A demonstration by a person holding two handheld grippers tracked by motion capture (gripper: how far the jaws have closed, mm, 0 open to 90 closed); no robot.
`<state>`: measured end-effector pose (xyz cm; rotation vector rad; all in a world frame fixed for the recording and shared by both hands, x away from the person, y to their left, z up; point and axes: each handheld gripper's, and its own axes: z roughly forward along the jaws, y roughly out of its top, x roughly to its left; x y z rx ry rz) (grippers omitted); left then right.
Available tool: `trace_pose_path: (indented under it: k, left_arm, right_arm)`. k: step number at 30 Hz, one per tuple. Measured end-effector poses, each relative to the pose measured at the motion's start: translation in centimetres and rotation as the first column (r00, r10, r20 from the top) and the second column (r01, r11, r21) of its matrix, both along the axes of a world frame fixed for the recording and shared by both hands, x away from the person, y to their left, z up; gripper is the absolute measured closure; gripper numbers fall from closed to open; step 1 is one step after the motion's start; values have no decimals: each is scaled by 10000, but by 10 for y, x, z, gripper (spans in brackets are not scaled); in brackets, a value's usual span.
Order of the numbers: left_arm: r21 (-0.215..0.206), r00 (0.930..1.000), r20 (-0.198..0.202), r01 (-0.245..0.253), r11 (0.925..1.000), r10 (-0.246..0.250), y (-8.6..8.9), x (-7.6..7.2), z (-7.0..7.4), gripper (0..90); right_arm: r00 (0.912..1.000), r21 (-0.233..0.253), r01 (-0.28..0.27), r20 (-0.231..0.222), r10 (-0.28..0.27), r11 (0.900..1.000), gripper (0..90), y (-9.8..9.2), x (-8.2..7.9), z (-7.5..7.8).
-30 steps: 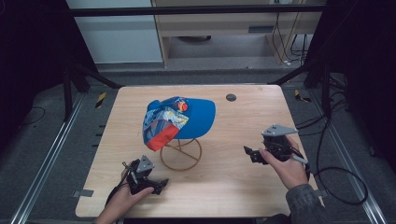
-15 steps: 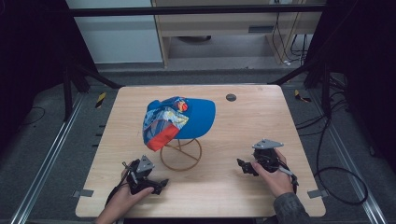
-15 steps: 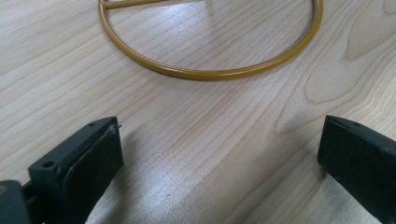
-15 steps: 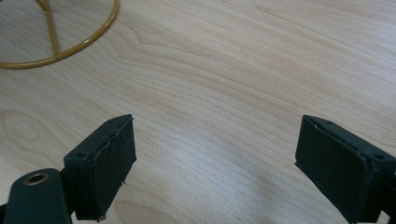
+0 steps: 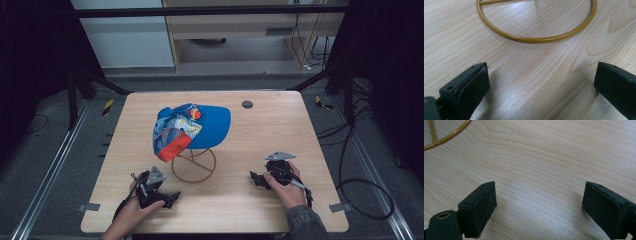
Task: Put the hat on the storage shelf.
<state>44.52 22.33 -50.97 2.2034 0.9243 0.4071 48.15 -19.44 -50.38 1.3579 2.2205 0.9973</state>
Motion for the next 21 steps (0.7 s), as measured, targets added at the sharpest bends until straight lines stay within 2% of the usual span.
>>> trace_pose_path:
  k: [3,9,12,21]
  left_arm:
    - [-2,10000,-1,-1,10000,1,0,0,0,0]
    - [-3,10000,-1,1,10000,-1,0,0,0,0]
    - [-3,10000,1,1,10000,-1,0,0,0,0]
    - [-3,10000,-3,1,10000,-1,0,0,0,0]
  right_arm:
    - [10000,33,43,-49,-42,10000,115,0,0,-2]
    - [9997,-101,191,161,-190,9998,108,3,-1,-4]
    - [9984,-458,278,507,-255,9986,90,7,-4,-8]
    - [9982,-514,301,538,-273,9982,90,8,-4,-8]
